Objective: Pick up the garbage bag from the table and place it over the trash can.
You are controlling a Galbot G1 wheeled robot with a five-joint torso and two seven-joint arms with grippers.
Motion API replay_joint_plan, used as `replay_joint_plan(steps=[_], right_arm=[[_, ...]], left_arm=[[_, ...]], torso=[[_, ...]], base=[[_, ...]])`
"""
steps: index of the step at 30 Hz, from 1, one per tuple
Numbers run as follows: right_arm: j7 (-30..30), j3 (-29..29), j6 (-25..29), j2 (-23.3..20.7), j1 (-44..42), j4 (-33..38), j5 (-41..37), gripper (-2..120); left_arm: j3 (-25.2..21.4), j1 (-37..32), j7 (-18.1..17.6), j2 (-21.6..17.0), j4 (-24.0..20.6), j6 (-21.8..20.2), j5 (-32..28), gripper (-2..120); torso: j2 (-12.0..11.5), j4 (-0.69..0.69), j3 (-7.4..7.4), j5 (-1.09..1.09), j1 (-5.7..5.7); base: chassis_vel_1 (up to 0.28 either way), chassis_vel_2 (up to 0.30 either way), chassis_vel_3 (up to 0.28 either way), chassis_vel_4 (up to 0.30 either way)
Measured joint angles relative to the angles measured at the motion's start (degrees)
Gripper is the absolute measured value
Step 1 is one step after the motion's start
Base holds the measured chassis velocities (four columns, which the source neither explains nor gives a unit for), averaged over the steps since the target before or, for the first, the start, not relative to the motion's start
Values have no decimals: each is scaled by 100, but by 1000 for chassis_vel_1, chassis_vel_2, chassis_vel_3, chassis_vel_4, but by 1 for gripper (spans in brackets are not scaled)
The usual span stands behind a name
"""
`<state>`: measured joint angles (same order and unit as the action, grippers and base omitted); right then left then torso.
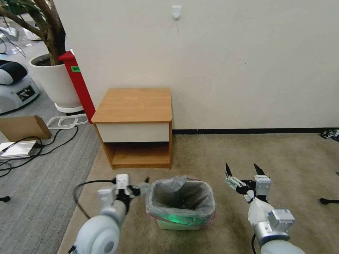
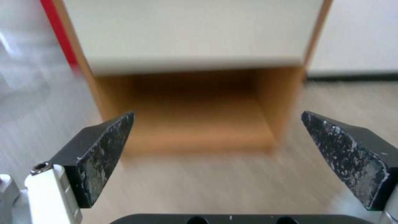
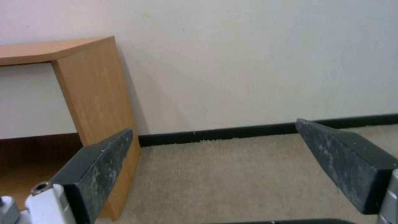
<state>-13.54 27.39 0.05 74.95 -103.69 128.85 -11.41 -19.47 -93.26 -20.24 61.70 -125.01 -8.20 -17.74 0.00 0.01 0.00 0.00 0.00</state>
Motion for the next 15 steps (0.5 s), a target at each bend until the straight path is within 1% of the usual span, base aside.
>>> replay_joint_plan(steps=[1,3,4,5,7,9,10,12,14,15], right_arm=[[24,22,165,172,-189,2,155,100],[27,24,201,195,-220,3,179,100],[60,26,447,313,-414,17,305,100],[60,26,447,313,-414,17,305,100],[186,42,837,464,-654,33,515,100],[261,41,1129,546,-829,54,609,100],[261,41,1129,546,-829,54,609,100],[298,32,1376,644,-976,81,710,100],[305,26,1452,676,-1023,91,742,100],[308,15,1538,708,-1081,103,777,100]], left_arm=[[-246,-338,220,83,-36,556,565,100],[-284,-392,237,102,-53,616,616,100],[-543,-719,292,218,-202,874,781,100],[-543,-719,292,218,-202,874,781,100],[-967,-1162,382,341,-409,1073,812,100],[-1377,-1492,519,372,-523,1232,824,100],[-1377,-1492,519,372,-523,1232,824,100],[-1696,-1753,584,393,-642,1384,860,100],[-1751,-1830,594,419,-718,1389,855,100],[-1775,-1923,612,467,-858,1357,815,100]], torso=[[0,-1,0,-1,0],[0,-1,0,0,0],[0,-2,0,0,0],[0,-2,0,0,0],[0,0,0,-1,0],[0,0,0,0,0],[0,0,0,0,0],[0,0,0,0,0],[0,0,0,0,0],[0,0,0,-1,0]], base=[[0,0,0,0],[0,0,0,0],[0,0,0,0],[0,0,0,0],[0,0,0,0],[0,0,0,0],[0,0,0,0],[0,0,0,0],[0,0,0,0],[0,0,0,0]])
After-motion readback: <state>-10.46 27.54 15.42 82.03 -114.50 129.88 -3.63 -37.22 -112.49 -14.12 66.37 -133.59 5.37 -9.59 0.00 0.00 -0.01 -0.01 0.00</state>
